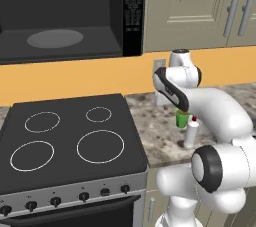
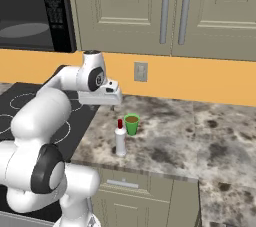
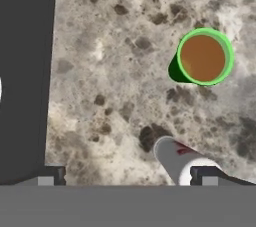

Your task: Place the microwavable item in the microwave. Then, close the microwave door and press the start button.

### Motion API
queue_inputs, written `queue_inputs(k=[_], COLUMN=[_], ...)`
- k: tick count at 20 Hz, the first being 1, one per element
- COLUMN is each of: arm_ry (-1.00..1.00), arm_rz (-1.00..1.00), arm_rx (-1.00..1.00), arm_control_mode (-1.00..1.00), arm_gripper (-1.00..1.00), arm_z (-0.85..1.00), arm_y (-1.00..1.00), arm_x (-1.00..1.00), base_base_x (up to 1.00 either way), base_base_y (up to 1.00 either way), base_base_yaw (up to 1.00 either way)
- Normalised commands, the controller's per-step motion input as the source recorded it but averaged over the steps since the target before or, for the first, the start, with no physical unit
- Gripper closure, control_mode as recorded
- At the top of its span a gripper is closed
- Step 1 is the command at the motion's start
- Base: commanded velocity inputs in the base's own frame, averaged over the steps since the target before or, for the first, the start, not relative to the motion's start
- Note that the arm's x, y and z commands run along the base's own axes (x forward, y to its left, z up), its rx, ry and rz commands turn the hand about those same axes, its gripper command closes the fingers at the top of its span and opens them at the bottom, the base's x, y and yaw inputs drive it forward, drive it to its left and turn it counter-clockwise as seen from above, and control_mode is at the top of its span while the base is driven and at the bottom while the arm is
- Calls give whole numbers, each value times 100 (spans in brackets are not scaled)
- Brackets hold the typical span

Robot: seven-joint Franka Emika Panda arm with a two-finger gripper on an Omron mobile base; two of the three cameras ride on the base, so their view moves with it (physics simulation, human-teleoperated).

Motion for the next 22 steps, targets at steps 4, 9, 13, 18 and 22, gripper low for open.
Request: queue_inputs(k=[4,9,13,18,22], arm_ry=[4,0,-2,-4,-1], arm_rz=[0,0,0,0,0], arm_rx=[-9,-5,0,0,0], arm_control_mode=[-100,-100,-100,-100,-100], arm_gripper=[-100,-100,-100,-100,-100], arm_z=[-17,-28,-37,-27,-10], arm_y=[0,-5,-16,-15,-9], arm_x=[21,5,0,1,15], base_base_x=[0,0,0,0,0], base_base_y=[0,0,0,0,0], base_base_yaw=[0,0,0,0,0])
